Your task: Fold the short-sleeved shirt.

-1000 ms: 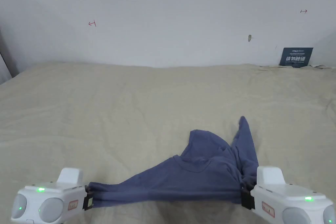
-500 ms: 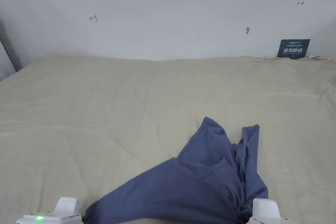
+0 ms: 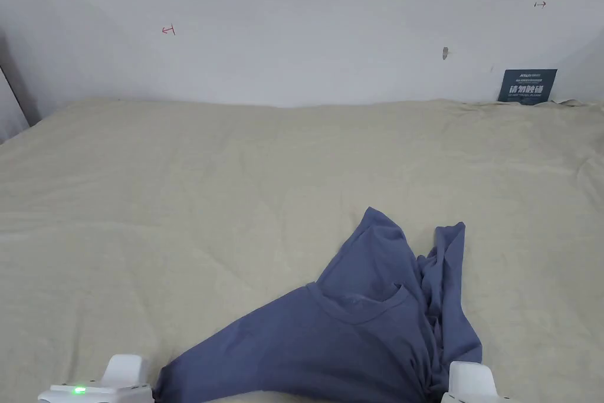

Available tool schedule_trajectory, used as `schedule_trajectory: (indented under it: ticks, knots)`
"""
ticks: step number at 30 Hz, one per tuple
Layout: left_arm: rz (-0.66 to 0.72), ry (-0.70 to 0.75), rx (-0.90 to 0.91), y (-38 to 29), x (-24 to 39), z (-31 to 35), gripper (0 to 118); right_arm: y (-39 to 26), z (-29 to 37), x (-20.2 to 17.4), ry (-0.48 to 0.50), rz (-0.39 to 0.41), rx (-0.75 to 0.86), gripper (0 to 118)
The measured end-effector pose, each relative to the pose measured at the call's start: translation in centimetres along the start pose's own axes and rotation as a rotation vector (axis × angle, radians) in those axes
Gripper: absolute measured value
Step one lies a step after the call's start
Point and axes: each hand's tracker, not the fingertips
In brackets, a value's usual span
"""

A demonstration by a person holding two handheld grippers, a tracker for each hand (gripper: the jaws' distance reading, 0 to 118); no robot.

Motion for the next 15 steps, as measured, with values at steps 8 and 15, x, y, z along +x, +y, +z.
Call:
schedule_trajectory:
  ticks: [8, 15]
  knots:
    - [0.028, -0.006, 0.113, 2.1, 0.6, 3.1, 113, 1.6, 2.9, -0.5, 0.013, -0.014, 0.079, 90]
    - [0.028, -0.031, 0.299, 5.7, 1.7, 8.0, 113, 5.3, 7.2, 0.2, -0.027, 0.075, 0.279, 98]
